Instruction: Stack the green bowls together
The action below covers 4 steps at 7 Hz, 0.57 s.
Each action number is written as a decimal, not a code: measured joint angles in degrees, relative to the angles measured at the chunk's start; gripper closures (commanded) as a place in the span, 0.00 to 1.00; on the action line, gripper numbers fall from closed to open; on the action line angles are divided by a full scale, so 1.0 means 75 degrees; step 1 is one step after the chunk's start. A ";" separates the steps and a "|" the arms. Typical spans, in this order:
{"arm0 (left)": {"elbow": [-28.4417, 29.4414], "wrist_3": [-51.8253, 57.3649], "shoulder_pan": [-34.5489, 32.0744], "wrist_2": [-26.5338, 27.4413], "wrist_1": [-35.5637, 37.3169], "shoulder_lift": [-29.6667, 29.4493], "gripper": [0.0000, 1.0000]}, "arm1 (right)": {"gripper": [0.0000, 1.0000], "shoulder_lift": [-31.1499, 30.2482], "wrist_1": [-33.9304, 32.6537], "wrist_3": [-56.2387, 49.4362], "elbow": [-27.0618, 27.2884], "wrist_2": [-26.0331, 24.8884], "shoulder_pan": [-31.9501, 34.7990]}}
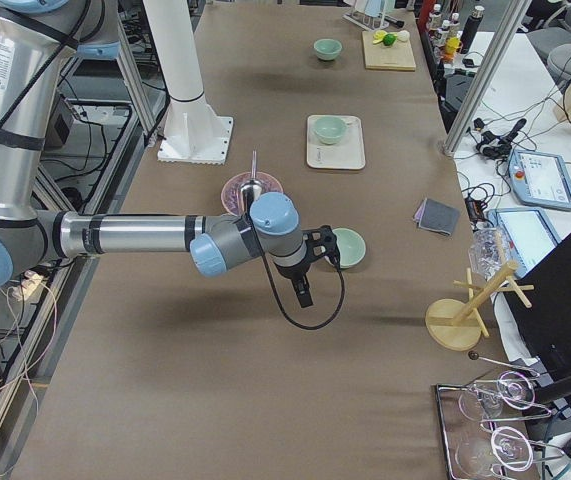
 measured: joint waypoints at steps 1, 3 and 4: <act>0.0341 -0.0182 0.0013 -0.0047 -0.0148 -0.0265 0.02 | 0.00 0.0127 0.0179 0.0087 -0.0007 0.0070 -0.0063; 0.0693 -0.0342 0.0198 -0.0081 -0.0338 -0.0330 0.02 | 0.00 0.0219 0.0257 0.0584 -0.0054 0.0029 -0.0445; 0.0806 -0.0720 0.0559 -0.0045 -0.0387 -0.0267 0.01 | 0.00 0.0228 0.0277 0.1257 -0.0063 -0.0125 -0.0815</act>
